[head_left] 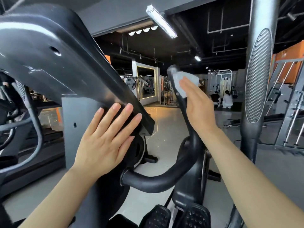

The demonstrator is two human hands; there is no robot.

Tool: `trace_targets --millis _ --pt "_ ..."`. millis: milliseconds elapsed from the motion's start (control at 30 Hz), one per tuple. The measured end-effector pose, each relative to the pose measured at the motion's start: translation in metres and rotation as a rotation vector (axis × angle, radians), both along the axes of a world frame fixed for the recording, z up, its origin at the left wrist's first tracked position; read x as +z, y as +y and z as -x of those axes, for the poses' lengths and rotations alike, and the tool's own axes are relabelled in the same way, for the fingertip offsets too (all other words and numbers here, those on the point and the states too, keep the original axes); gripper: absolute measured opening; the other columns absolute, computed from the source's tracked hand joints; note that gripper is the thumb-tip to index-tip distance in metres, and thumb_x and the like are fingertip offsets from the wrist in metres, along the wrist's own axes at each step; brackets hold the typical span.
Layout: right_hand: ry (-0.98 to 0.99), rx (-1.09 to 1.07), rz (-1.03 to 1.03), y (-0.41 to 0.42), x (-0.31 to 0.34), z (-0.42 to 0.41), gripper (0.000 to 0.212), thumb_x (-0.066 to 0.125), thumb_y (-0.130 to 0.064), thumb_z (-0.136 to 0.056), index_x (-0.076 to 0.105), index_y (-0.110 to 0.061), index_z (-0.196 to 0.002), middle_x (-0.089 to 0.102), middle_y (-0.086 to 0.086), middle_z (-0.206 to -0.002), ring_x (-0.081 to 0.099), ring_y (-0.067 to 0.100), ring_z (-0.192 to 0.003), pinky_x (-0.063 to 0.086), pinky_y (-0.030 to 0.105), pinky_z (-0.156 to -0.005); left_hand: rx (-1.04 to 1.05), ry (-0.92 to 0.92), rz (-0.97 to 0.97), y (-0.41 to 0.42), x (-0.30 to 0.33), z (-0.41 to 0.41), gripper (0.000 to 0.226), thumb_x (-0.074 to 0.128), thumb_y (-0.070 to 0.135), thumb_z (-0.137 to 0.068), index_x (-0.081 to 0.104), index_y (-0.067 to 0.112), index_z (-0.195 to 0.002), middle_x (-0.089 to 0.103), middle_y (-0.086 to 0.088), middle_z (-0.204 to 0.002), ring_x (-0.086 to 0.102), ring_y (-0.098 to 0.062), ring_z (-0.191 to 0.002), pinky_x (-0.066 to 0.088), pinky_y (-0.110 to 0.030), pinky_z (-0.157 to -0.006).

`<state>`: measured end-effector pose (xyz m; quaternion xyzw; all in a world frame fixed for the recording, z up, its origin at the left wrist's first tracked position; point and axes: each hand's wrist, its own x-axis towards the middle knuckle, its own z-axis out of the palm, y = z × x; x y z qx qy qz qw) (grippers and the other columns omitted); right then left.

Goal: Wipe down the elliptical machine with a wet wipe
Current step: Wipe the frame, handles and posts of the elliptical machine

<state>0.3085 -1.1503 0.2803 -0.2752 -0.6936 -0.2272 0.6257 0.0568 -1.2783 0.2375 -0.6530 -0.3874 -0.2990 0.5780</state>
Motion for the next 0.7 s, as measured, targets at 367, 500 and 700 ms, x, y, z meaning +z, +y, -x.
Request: trace_targets --millis 367,500,700 --pt "0.209 -0.036 -0.048 -0.042 -0.005 0.003 0.038 0.035 -0.005 -0.093 0.065 0.003 -0.117 0.065 0.015 -0.121 0.056 0.021 -0.120 0.035 0.020 -0.107 0.028 0.000 0.002 0.002 -0.004 0.002 0.053 0.036 0.036 -0.104 0.025 0.022 -0.153 0.017 -0.004 -0.159 0.018 -0.030 -0.145 0.016 -0.048 -0.119" --pt "-0.095 -0.093 -0.141 -0.024 0.060 0.021 0.033 0.048 0.011 -0.087 0.069 0.002 -0.110 0.064 0.018 -0.124 0.056 0.036 -0.122 0.035 0.035 -0.109 0.024 0.007 -0.010 0.002 -0.002 0.002 0.052 0.036 0.031 -0.103 0.026 0.020 -0.153 0.016 -0.004 -0.159 0.018 -0.029 -0.145 0.014 -0.047 -0.119" --pt "-0.106 -0.093 -0.073 -0.005 -0.004 -0.005 0.039 0.039 0.002 -0.088 0.065 0.004 -0.117 0.060 0.022 -0.127 0.057 0.030 -0.115 0.041 0.032 -0.101 0.029 0.008 -0.001 0.003 -0.002 0.003 0.052 0.039 0.029 -0.102 0.028 0.020 -0.153 0.015 -0.004 -0.160 0.017 -0.029 -0.146 0.016 -0.047 -0.119"
